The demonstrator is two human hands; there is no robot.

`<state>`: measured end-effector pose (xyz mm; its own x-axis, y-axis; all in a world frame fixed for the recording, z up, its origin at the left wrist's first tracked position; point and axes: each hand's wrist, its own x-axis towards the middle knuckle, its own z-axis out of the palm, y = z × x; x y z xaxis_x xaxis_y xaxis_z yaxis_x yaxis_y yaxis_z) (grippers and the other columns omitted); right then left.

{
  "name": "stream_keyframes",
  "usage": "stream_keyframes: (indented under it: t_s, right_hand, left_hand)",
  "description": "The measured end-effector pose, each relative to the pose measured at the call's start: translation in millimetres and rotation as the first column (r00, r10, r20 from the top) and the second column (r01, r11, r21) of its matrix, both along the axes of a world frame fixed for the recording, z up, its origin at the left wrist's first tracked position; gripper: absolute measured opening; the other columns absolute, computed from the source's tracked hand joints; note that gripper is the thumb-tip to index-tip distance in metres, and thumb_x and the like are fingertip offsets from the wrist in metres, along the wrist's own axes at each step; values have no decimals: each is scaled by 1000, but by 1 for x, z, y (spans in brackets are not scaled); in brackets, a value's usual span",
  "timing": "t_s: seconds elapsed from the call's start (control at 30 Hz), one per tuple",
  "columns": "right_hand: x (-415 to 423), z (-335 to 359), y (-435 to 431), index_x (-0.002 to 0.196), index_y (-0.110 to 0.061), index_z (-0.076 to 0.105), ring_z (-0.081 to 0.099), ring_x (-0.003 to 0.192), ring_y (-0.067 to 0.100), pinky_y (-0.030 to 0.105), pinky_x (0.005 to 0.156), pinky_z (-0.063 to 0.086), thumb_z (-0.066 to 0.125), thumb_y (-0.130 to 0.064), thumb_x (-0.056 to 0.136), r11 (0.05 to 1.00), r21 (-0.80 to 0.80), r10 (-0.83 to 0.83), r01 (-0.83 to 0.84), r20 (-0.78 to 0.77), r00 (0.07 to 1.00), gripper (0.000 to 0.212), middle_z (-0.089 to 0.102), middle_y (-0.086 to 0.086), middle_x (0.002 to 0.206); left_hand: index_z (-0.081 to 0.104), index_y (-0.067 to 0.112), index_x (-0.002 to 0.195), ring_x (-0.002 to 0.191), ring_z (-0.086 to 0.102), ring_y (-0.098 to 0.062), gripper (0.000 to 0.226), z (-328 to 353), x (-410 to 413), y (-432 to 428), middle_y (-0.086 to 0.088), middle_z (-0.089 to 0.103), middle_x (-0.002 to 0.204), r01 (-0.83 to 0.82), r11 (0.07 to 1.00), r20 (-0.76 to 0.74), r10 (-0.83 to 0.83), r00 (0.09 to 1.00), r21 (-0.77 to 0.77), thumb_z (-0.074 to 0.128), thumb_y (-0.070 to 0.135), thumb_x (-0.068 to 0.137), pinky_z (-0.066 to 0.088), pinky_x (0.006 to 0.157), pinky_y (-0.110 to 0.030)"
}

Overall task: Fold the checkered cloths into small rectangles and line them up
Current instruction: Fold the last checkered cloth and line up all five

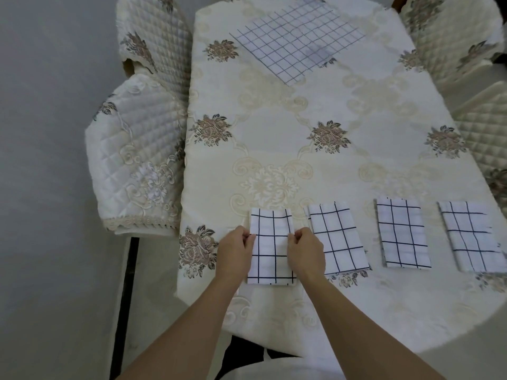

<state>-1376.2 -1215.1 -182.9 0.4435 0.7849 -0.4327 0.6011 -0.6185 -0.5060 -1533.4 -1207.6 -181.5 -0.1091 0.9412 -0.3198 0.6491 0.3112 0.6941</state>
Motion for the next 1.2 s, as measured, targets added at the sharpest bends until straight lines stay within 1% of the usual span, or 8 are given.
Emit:
stream_keyframes:
  t_s: [0.23,0.57,0.67,0.8,0.93,1.0,1.13,1.2]
  right_hand:
    - [1,-3,3,98,-18,54,60,81,19,32,64,46,50,-29,100,1000,22,-22,21,19,1000,12,62,2,94]
    - [7,6,3,99,-20,52,59,86,19,33,69,48,52,-27,98,999,29,16,-16,-10,1000,7,62,1,98]
    - [16,23,9,100,-18,54,57,86,20,31,68,42,52,-25,97,996,39,75,-77,56,996,8,63,3,99]
    - [32,56,28,118,-15,60,58,99,21,36,79,49,51,-30,96,965,112,219,-238,160,962,27,63,3,111]
    - [50,107,54,127,-20,57,54,107,25,37,83,46,52,-36,95,857,144,397,-496,431,811,36,59,3,120]
    - [59,134,68,127,-19,58,54,109,28,38,83,46,55,-37,92,809,191,398,-557,520,756,39,60,4,121]
    - [73,182,89,121,-20,64,59,111,30,44,88,49,62,-38,81,741,299,314,-601,637,704,43,64,4,120]
    - [79,202,94,118,-21,66,61,106,27,44,88,50,65,-38,78,702,345,263,-623,687,677,43,65,2,116]
  left_hand:
    - [65,11,91,79,59,-20,15,-3,2,10,-1,66,82,46,998,-48,-45,998,36,60,24,98,50,71,-38]
    - [61,13,89,82,59,-22,16,-1,-10,16,-1,64,84,28,999,-127,-23,992,32,58,26,98,49,72,-39]
    - [61,13,95,87,57,-23,15,12,-13,19,-3,63,91,81,993,-174,-65,983,90,57,27,98,48,74,-38]
    - [65,12,112,94,56,-27,22,38,-5,33,-6,64,106,262,923,-347,-157,924,280,60,26,96,46,76,-41]
    - [69,17,108,88,63,-26,22,84,16,62,0,68,102,371,813,-454,-150,878,449,69,28,89,50,68,-39]
    - [69,18,110,90,63,-24,27,114,25,78,2,68,104,418,745,-495,-136,858,520,69,32,87,51,69,-39]
    - [64,22,123,108,61,-22,43,169,39,101,2,66,119,508,663,-590,-121,798,550,55,45,89,51,86,-42]
    - [65,21,122,107,62,-22,47,190,46,107,1,67,118,531,628,-616,-101,781,570,49,49,87,53,84,-42]
